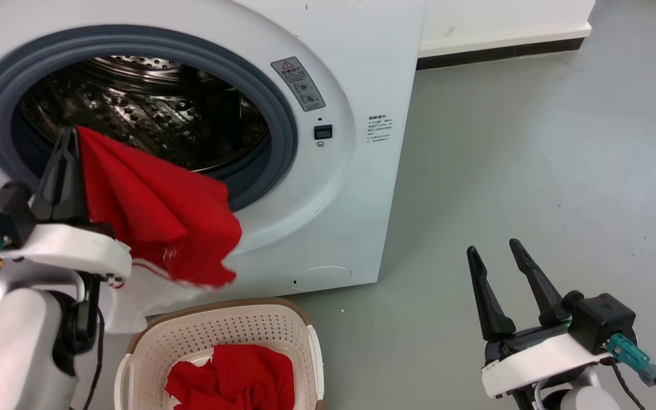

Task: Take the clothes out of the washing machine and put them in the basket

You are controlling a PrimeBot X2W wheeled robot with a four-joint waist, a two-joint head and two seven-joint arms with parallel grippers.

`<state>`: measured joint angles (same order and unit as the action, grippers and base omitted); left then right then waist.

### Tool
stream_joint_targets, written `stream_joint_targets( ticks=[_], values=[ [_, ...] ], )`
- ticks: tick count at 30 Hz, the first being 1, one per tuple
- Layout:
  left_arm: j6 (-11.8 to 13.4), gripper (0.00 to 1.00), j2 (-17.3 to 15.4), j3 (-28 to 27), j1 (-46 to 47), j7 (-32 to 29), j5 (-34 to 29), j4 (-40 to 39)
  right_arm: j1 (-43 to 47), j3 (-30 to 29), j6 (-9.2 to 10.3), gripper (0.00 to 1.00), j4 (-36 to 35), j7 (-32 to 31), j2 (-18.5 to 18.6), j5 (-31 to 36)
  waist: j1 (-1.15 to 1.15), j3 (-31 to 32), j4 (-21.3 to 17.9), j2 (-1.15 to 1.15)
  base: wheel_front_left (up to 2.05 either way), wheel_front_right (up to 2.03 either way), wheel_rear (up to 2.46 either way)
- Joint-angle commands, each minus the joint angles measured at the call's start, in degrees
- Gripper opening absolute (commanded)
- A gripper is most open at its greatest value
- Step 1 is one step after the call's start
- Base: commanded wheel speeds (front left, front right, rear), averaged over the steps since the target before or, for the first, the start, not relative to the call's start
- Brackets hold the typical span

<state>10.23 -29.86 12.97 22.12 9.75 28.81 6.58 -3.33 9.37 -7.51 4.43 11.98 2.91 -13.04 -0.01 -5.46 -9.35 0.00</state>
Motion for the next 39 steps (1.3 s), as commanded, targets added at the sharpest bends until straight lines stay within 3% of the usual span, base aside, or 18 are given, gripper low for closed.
stream_joint_targets(
  ticks=[1,10,16,23,39],
  values=[
    [1.02,0.00,-0.11,0.06,-2.29,-0.27,-0.48,-2.84,0.95,-0.19,0.04,1.00,-0.31,-0.29,-0.06,0.22,0.01,0.30,0.65,0.00,0.00,0.00,0.00],
    [5.01,0.00,0.77,1.61,-12.59,-1.99,-0.56,-15.07,1.45,-0.21,0.04,1.00,-1.51,-1.71,-0.06,1.16,0.01,0.61,3.06,0.00,0.00,0.00,0.00],
    [5.85,0.00,3.14,3.61,-18.62,-3.52,1.75,-13.80,1.66,-0.12,0.04,1.00,-2.62,-2.27,-0.06,1.62,0.01,-0.20,4.02,0.00,0.00,0.00,0.00],
    [3.62,0.00,6.65,4.49,-19.95,-0.65,4.99,-2.72,-0.39,0.74,0.04,1.00,-3.43,-2.18,-0.06,1.74,0.01,-4.06,3.38,0.00,0.00,0.00,0.00],
    [-3.18,0.00,11.07,6.38,-7.17,3.82,5.26,22.84,-6.64,2.95,0.04,1.00,-4.49,-0.48,-0.07,1.11,0.01,-18.66,-1.79,0.00,0.00,0.00,0.00]
  ],
)
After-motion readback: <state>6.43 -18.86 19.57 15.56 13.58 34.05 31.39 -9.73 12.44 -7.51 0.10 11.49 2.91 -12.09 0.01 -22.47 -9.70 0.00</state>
